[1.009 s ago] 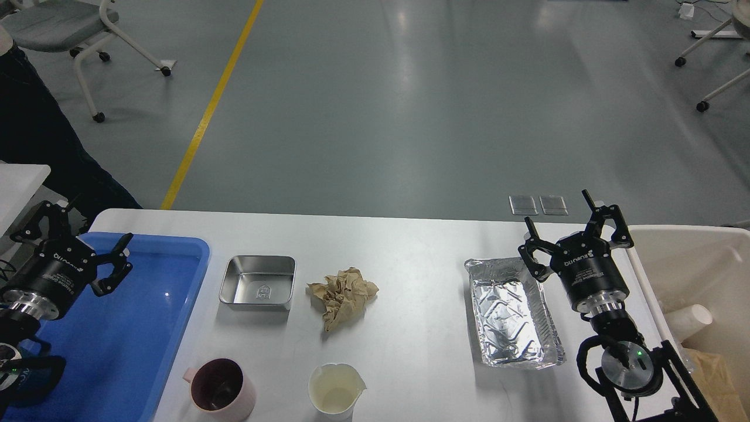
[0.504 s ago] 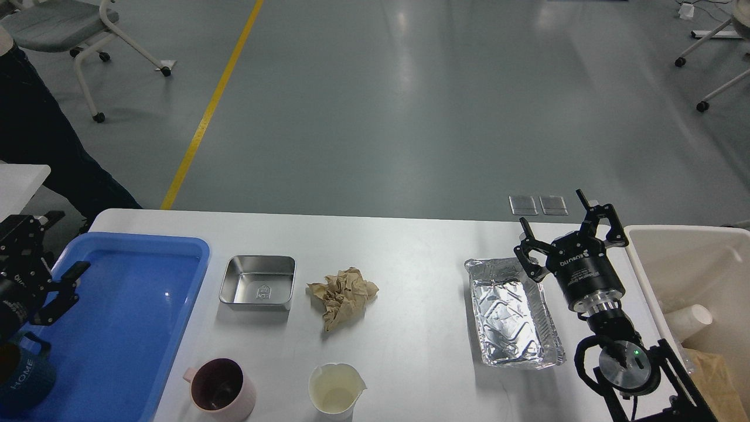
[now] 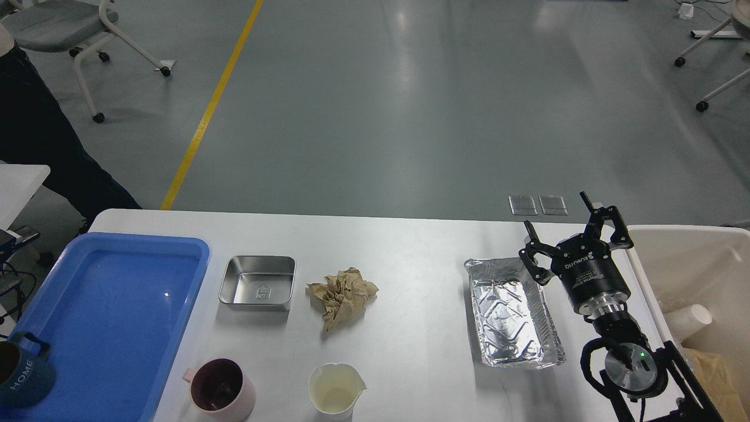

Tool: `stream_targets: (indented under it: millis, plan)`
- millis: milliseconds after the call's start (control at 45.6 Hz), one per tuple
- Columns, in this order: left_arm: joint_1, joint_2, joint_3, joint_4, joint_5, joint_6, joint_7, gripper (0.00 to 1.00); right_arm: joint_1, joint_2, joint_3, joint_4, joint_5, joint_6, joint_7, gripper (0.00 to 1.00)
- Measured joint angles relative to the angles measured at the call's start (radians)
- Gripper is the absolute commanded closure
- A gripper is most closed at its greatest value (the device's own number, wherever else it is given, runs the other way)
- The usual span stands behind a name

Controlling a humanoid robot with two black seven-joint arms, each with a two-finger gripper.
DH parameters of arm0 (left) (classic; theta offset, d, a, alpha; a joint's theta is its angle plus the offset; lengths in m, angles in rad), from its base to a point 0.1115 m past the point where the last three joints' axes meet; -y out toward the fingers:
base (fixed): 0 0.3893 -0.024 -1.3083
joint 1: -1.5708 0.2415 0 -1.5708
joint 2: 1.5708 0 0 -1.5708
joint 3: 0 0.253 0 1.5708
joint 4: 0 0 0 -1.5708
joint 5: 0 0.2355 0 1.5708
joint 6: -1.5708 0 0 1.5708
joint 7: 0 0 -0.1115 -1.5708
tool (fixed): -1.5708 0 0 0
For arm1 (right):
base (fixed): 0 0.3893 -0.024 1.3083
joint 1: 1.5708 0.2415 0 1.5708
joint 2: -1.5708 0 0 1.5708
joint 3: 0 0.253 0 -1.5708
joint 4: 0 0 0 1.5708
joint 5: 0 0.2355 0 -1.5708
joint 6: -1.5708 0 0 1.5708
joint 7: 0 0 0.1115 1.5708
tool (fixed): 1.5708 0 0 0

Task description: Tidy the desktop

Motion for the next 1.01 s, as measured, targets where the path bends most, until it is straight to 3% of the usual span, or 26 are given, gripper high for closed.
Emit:
stream_targets:
  millis: [219,899,1009]
  plan:
    - [0.0,-0.004,-0.018,-0.083,0.049,-0.003,-0.054,0.01,-0.003,-0.003,0.0,0.001,0.0,0.0,0.0,0.0]
    - [0.037,-0.018,-0.019,-0.105,0.058,-0.005,-0.064,0.01,-0.009,-0.017,-0.003,0.013,0.0,0.001,0.0,0.0]
    - [0.041,-0.023,-0.019,-0.105,0.058,-0.005,-0.081,0.01,-0.013,-0.019,-0.004,0.017,0.0,0.001,0.0,0.0]
